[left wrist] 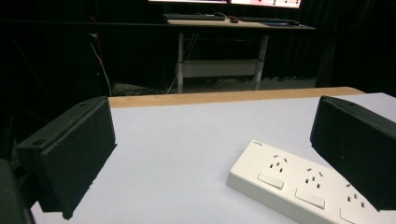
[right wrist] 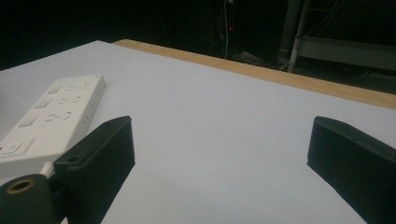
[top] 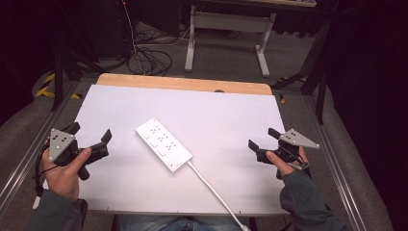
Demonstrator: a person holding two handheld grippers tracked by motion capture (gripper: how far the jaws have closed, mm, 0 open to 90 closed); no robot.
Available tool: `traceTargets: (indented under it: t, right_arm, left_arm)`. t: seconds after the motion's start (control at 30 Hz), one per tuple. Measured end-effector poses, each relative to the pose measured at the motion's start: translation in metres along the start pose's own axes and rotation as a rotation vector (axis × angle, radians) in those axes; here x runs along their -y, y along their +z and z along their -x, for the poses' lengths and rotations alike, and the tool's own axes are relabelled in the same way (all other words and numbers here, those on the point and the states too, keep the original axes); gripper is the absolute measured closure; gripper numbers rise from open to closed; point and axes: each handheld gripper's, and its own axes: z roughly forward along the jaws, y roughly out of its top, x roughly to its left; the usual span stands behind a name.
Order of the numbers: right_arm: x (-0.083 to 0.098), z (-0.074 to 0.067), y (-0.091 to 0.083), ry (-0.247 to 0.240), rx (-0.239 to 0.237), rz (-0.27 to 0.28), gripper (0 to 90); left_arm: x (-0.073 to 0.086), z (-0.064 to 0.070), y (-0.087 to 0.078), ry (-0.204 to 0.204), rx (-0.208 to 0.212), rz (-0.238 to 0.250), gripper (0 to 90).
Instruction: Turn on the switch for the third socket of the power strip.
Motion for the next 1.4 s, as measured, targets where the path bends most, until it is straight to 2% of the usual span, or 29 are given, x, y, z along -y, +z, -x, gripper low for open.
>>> traceTargets:
  t: [0.2,0.4,0.57,0.7,0.73,0.77,0.87,0.93,1.03,1.2,1.23,1.33,1.37,1.4]
  right_arm:
    - [0.000,0.000,0.000,-0.001,0.002,0.001,8.0]
    - [0.000,0.000,-0.001,0.000,0.004,-0.002,8.0]
    - [0.000,0.000,-0.001,0.001,0.004,-0.001,8.0]
    - [0.000,0.000,-0.001,0.001,0.003,-0.001,8.0]
    - [0.000,0.000,-0.001,-0.001,0.004,-0.002,8.1]
    - [0.000,0.000,-0.001,-0.001,0.004,-0.002,8.1]
    - [0.000,0.000,-0.001,-0.001,0.002,-0.003,8.2]
    - [0.000,0.000,-0.001,0.001,0.001,-0.003,8.2]
    - [0.000,0.000,0.000,0.002,0.001,-0.005,8.2]
    - [0.001,0.000,0.000,0.000,0.000,-0.008,8.3]
    - [0.001,0.000,0.000,0.000,-0.001,-0.008,8.3]
    - [0.001,0.000,0.000,0.001,-0.001,-0.010,8.4]
    - [0.001,0.000,0.000,0.001,-0.001,-0.010,8.4]
    - [0.001,0.000,0.000,0.002,-0.005,-0.011,8.4]
  left_arm:
    - [0.000,-0.001,0.000,-0.016,-0.004,0.005,0.9]
    - [-0.001,-0.001,0.000,-0.015,-0.016,0.007,2.3]
    - [0.000,-0.002,0.001,-0.019,-0.021,0.009,4.9]
    - [-0.001,-0.003,0.000,-0.011,-0.034,0.016,10.4]
    - [-0.001,-0.003,0.000,-0.012,-0.038,0.016,16.2]
    - [-0.001,-0.003,0.000,-0.015,-0.039,0.016,16.2]
    - [-0.001,-0.004,0.000,-0.013,-0.046,0.022,29.5]
    - [-0.001,-0.005,-0.001,-0.012,-0.052,0.021,31.9]
    - [0.000,-0.006,-0.001,-0.012,-0.059,0.021,41.2]
    - [0.001,-0.009,-0.001,-0.020,-0.041,0.012,59.7]
    - [0.001,-0.010,-0.001,-0.028,-0.032,0.009,59.7]
    - [0.001,-0.014,0.000,-0.038,-0.023,-0.011,72.6]
    - [0.001,-0.015,0.000,-0.046,-0.024,-0.011,72.6]
    - [0.001,-0.016,0.000,-0.053,-0.025,-0.013,79.8]
